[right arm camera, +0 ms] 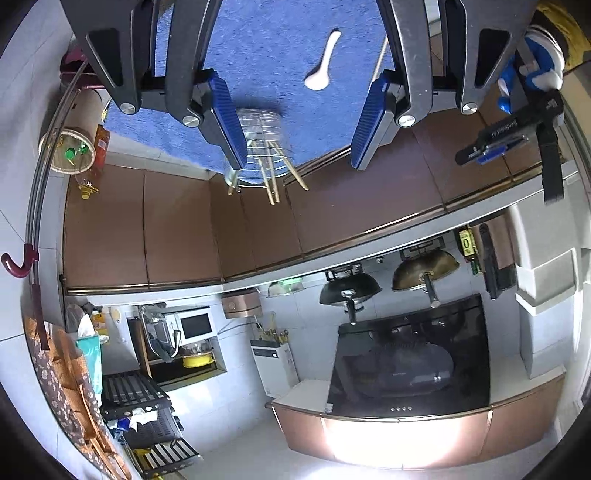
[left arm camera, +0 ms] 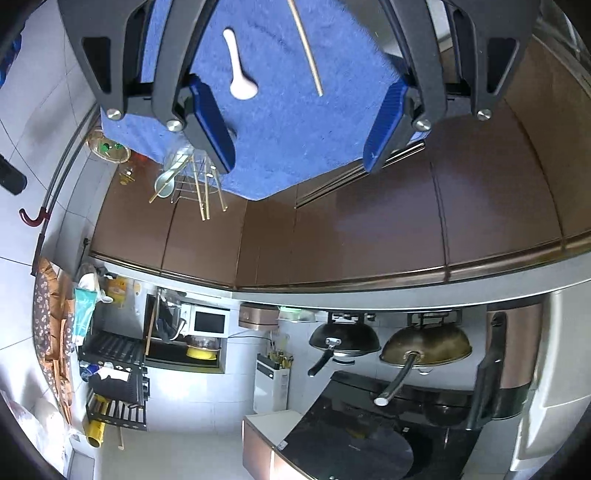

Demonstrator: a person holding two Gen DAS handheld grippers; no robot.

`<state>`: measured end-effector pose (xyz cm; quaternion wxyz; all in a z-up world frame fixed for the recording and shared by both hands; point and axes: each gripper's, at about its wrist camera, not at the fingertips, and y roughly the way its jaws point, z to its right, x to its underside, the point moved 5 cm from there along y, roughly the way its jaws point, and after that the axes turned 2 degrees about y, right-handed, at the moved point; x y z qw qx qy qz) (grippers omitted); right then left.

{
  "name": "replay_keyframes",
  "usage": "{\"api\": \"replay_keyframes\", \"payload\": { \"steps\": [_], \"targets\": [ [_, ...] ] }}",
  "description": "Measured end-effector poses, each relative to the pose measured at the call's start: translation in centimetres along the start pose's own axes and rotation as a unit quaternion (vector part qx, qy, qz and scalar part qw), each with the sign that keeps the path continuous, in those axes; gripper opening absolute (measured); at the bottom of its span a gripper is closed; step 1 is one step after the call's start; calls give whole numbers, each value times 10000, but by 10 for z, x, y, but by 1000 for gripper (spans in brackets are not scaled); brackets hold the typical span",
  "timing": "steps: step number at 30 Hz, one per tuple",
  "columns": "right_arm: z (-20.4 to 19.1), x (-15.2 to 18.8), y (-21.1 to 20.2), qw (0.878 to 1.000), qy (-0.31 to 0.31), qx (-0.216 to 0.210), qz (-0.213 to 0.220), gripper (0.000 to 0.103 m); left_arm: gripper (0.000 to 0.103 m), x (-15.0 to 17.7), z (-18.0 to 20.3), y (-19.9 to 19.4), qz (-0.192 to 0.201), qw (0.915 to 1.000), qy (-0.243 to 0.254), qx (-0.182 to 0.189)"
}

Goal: Organize utensils
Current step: 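Lift both open tools away from the holder, then lower the left tool onto the last chopstick while the right tool nears the white spoon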

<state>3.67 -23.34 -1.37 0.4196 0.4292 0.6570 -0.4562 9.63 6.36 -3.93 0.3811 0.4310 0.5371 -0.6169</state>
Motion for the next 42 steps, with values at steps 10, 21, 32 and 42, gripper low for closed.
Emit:
{"api": "replay_keyframes", "payload": {
  "steps": [10,21,32,42],
  "targets": [
    [-29,10,5,9991,-201,-327,-173,60,70,21,-32,-10,-263,9990,-331,-170],
    [-14,40,52,9952,56,-474,-859,60,70,73,-38,60,-1352,9897,-453,-86],
    [29,116,153,9613,923,-1015,-2389,60,52,146,-39,178,-2910,9537,-763,16],
    [36,175,233,9112,1684,-1627,-3391,60,36,167,-35,224,-3489,9343,-725,42]
  ]
}}
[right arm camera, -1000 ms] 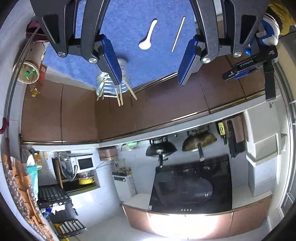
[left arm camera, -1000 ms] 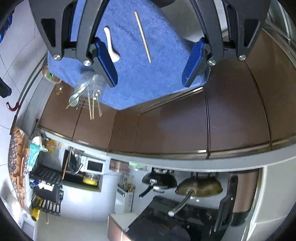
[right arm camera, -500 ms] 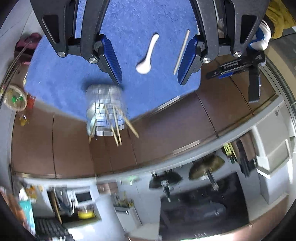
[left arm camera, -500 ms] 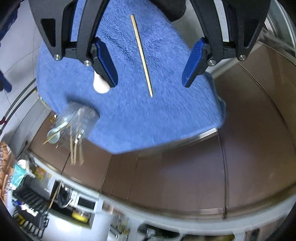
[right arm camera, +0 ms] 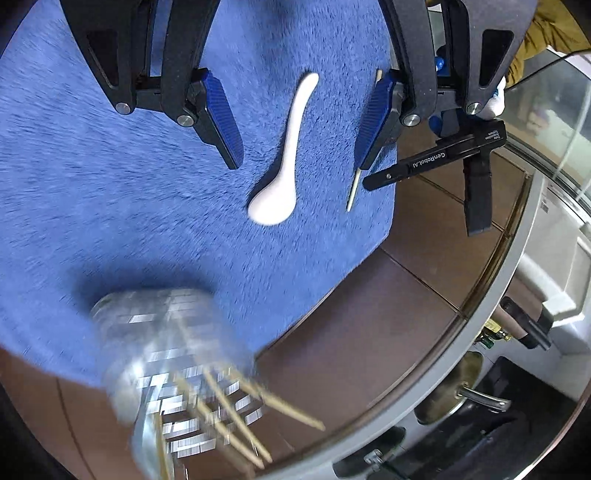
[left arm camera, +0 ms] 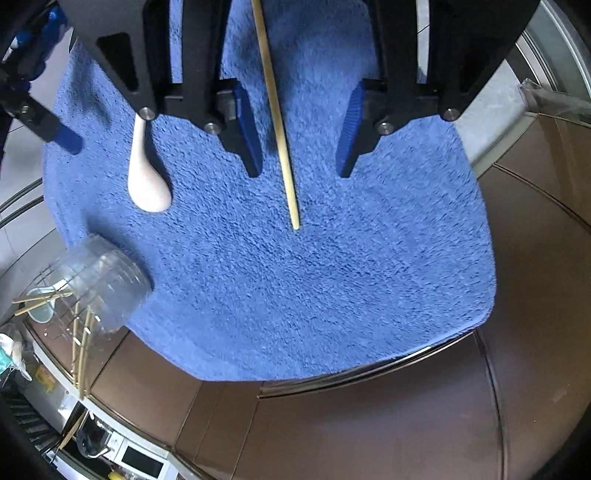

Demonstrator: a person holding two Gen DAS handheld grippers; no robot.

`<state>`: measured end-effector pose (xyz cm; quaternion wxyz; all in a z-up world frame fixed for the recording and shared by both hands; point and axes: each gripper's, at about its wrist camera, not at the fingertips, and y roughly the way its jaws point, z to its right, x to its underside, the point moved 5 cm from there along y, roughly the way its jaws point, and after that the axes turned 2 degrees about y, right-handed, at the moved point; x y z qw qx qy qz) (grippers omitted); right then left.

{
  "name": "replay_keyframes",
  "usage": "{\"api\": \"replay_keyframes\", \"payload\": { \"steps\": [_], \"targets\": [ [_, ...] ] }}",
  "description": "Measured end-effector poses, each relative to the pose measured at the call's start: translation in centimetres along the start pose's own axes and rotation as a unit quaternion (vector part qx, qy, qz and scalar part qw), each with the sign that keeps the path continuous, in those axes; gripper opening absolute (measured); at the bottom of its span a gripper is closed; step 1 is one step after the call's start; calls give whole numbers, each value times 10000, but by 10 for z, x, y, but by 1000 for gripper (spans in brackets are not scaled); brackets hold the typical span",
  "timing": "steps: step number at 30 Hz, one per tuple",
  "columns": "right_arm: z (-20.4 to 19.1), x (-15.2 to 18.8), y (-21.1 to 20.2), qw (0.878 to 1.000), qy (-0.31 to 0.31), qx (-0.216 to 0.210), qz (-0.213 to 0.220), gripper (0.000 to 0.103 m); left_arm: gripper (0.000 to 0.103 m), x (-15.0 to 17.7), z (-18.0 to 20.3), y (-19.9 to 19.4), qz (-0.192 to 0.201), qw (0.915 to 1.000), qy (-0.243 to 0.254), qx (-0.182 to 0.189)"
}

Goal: Organize utensils
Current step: 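Lower the left tool onto the last chopstick while the right tool nears the white spoon, then close the left tool on the chopstick while the right tool grasps the white spoon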

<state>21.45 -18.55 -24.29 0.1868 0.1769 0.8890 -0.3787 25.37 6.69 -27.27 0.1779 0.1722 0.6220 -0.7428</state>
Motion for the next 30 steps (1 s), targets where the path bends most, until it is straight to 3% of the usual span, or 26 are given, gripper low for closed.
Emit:
{"api": "replay_keyframes", "payload": {
  "steps": [4,12,19,21,25,30],
  "targets": [
    [13,-5,22,9987,307,-301,-266,56,30,-1,1,13,-206,9998,25,-28],
    [25,-14,53,9939,691,-665,-550,46,29,-2,8,20,-133,9994,259,-205],
    [23,-27,65,9933,761,-659,-563,45,29,-5,11,23,-161,9990,338,-234],
    [22,-28,67,9935,744,-651,-570,42,29,-5,10,22,-138,9991,331,-206],
    [15,-30,77,9942,627,-574,-665,24,29,-2,8,21,-103,9991,369,-193],
    [7,-30,89,9938,546,-583,-773,20,26,-2,8,20,-121,9989,405,-197]
  ]
}}
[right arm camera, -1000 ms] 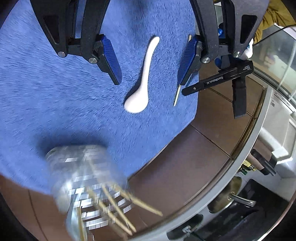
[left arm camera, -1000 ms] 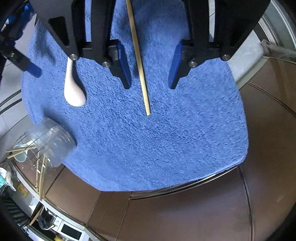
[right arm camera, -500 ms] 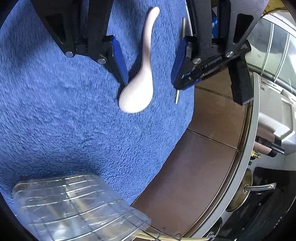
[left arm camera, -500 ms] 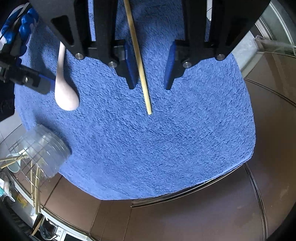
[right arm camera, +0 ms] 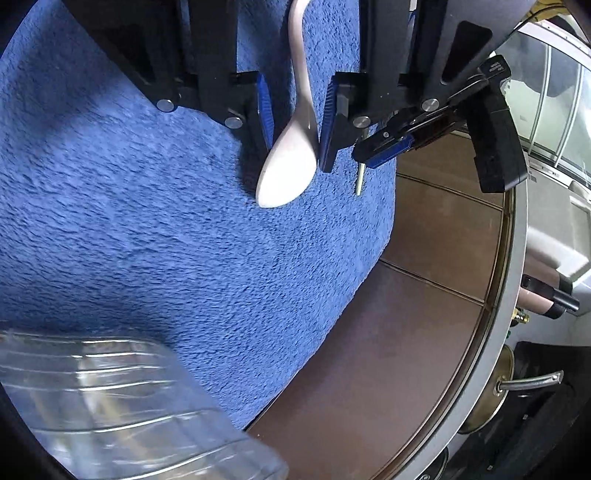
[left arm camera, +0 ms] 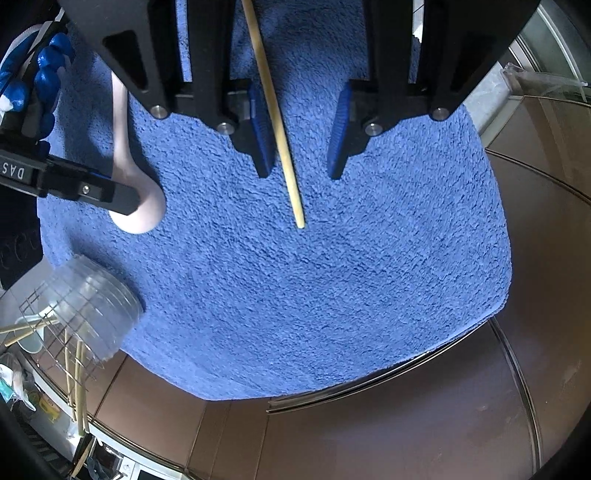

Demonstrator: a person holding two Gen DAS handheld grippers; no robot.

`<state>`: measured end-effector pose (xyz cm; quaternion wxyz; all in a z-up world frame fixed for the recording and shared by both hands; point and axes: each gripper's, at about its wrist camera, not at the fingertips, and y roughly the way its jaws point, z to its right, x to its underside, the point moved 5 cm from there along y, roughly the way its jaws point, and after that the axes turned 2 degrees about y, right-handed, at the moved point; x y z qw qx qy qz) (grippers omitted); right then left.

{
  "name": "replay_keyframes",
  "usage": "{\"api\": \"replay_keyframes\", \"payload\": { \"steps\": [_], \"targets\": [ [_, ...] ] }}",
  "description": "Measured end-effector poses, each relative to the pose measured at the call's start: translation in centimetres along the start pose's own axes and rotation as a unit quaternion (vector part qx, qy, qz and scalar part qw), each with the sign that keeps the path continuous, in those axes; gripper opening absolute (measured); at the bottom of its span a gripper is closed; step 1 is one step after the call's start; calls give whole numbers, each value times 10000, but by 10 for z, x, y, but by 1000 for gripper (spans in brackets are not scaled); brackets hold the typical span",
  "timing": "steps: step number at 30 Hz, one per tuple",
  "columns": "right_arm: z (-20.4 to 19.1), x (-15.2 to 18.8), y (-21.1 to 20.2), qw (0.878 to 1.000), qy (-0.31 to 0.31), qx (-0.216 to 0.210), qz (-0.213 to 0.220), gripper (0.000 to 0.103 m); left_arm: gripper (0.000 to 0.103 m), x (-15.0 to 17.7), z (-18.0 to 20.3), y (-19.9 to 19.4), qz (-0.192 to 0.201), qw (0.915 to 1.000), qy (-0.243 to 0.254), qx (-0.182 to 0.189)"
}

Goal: Organize utensils
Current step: 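Close the left tool on the chopstick while the right tool grasps the white spoon, then carry chopstick and white spoon over the clear holder and lower them in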

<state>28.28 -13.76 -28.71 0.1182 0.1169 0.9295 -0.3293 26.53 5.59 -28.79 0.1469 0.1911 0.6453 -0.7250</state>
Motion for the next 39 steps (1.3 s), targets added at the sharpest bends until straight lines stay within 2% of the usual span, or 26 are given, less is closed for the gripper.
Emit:
{"api": "replay_keyframes", "payload": {
  "steps": [4,10,14,19,28,33,36,39],
  "targets": [
    [-4,-1,-2,10000,-2,-24,20,18,23,-1,-4,0,-78,9999,-94,108],
    [-4,-15,-3,10000,-8,86,-39,20,23,-8,-6,3,-396,9990,-84,167],
    [-7,-22,1,9996,-144,219,-58,20,23,-17,-10,9,-861,9954,-251,323],
    [-13,-15,-4,9991,-342,253,31,10,13,-22,-11,13,-1057,9941,-230,108],
    [-26,3,-43,9953,-785,503,253,8,10,-18,-2,11,-836,9964,-100,-113],
    [-31,17,-70,9915,-984,717,464,8,4,-11,-3,4,-496,9986,-38,-164],
    [-35,27,-84,9891,-1073,789,621,8,4,-7,-3,-12,-97,9998,-148,128],
    [-39,37,-102,9865,-1136,829,834,7,4,-3,2,-39,445,9972,-249,548]
  ]
}}
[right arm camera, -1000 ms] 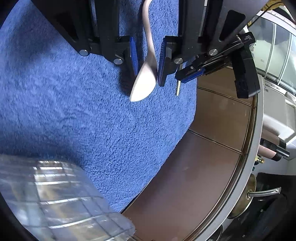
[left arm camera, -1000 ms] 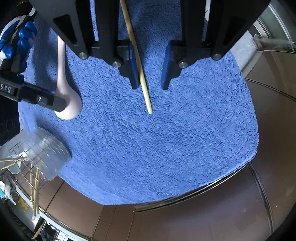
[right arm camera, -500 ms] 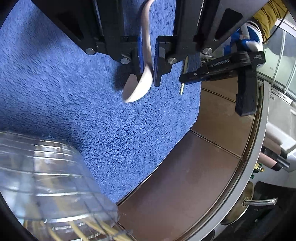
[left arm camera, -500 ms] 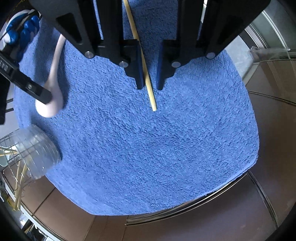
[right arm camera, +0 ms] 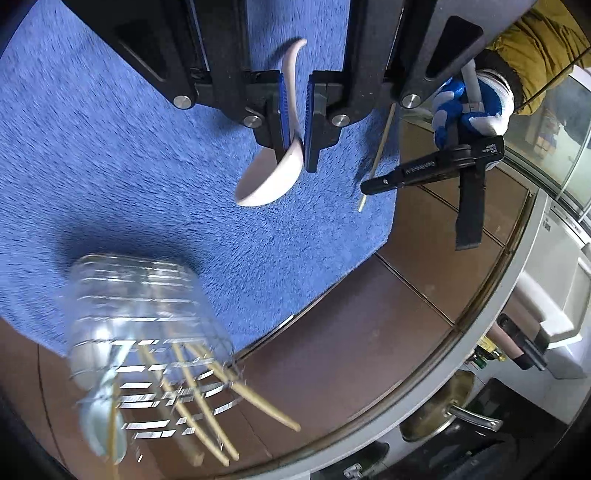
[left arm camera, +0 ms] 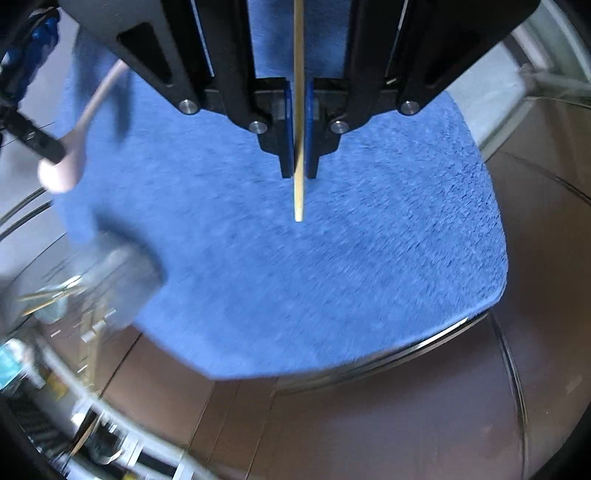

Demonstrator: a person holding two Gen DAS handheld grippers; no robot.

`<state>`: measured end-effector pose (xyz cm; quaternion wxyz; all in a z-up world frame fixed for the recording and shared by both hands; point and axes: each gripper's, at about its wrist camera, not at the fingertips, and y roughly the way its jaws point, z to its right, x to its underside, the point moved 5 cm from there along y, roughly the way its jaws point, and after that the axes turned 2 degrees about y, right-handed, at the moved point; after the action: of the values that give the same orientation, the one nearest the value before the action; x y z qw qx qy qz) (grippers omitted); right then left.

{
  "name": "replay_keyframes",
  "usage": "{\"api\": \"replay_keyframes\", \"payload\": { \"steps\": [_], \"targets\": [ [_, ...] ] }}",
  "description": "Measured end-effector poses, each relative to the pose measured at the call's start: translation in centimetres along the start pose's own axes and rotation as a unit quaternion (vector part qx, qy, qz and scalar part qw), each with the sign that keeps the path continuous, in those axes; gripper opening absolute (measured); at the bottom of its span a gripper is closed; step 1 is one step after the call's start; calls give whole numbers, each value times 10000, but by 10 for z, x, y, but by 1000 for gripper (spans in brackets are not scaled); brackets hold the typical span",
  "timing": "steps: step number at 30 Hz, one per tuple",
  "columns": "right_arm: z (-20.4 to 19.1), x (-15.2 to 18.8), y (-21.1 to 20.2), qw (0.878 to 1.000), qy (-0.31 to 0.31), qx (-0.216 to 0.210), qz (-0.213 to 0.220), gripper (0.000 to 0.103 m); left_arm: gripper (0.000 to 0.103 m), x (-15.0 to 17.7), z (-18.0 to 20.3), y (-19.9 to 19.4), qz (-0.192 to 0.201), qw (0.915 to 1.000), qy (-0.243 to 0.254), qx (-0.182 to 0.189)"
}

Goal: Organize utensils
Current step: 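Carry chopstick and white spoon over the clear holder and lower them in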

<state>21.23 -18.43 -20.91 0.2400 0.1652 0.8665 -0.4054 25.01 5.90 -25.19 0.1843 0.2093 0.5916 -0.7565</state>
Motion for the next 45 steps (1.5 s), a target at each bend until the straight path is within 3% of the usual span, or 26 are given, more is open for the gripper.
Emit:
{"api": "replay_keyframes", "payload": {
  "steps": [5,12,18,25,28,33,40,45],
  "targets": [
    [-5,7,-30,9991,-88,179,363,7,4,-2,19,-35,575,9979,98,282],
    [-15,9,-74,9946,-252,558,836,7,4,-19,77,-71,1197,9899,449,611],
    [-25,-29,-112,9848,-482,753,1486,7,4,-63,135,-108,1877,9734,776,1061],
    [-44,-102,-150,9635,-821,652,2463,7,4,-148,186,-134,2632,9482,686,1641],
    [-49,-133,-150,9543,-952,600,2768,7,4,-183,202,-128,2855,9418,570,1683],
    [-38,-173,-137,9478,-921,443,3019,7,4,-220,217,-103,2982,9403,425,1588],
    [-8,-194,-104,9512,-611,119,3022,7,4,-241,213,-57,2981,9445,233,1362],
    [1,-197,-83,9536,-582,39,2954,7,4,-241,208,-39,3137,9417,160,1205]
  ]
}}
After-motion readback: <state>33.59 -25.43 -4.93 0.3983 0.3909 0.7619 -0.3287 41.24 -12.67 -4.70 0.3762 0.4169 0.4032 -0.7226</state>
